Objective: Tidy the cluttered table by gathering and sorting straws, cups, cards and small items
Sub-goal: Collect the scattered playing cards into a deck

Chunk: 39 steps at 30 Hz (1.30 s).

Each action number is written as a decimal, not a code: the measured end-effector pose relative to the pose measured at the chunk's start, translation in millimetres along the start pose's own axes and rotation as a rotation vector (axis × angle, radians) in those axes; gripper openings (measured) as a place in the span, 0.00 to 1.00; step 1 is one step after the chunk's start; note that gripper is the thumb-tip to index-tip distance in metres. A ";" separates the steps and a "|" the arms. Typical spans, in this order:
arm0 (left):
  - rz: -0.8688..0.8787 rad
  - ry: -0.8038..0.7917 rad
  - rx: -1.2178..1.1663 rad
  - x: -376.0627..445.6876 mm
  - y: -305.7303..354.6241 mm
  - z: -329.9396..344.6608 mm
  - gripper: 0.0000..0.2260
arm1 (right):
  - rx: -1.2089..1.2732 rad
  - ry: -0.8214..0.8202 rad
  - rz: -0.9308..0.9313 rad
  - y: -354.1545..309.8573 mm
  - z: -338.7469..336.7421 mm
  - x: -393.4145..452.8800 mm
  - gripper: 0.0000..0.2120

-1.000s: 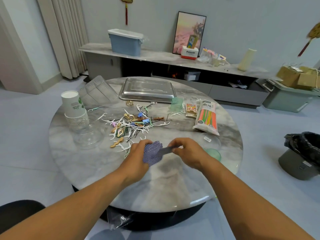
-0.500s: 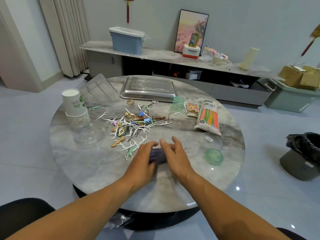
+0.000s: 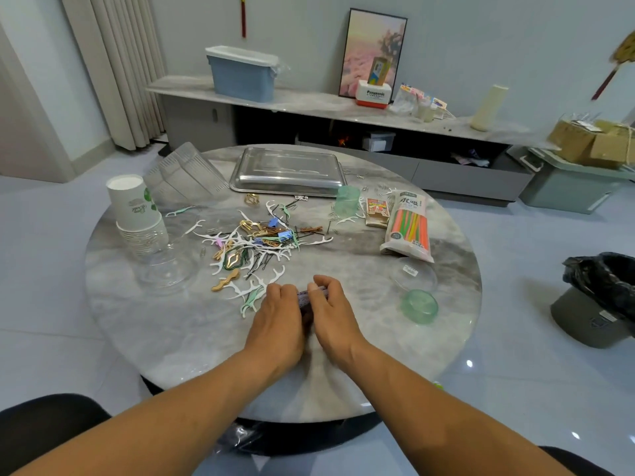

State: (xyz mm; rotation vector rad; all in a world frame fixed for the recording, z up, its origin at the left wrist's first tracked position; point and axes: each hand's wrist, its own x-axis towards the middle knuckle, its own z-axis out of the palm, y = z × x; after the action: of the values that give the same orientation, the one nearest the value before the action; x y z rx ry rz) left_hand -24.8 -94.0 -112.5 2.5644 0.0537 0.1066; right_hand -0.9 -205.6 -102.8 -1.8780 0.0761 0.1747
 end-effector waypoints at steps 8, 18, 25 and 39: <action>-0.035 0.100 -0.696 0.9 28.0 0.4 0.06 | 0.385 0.141 0.005 -34.9 -4.2 7.4 0.36; -0.091 -0.081 -0.539 2.2 27.4 5.6 0.21 | -0.125 0.182 -0.244 7.9 -9.4 3.9 0.18; -0.408 0.064 -1.145 18.8 38.9 -11.5 0.27 | -0.195 0.189 -0.308 17.5 -13.7 7.0 0.20; -0.328 -0.180 -1.076 11.3 39.2 -7.7 0.15 | -0.245 0.070 -0.236 3.9 -15.0 -2.2 0.24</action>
State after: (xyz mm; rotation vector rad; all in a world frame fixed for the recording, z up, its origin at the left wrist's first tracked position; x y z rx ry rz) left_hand -13.6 -122.1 -83.9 1.4568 0.2665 -0.1805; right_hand -2.3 -221.1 -101.6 -2.1190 -0.1242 -0.0465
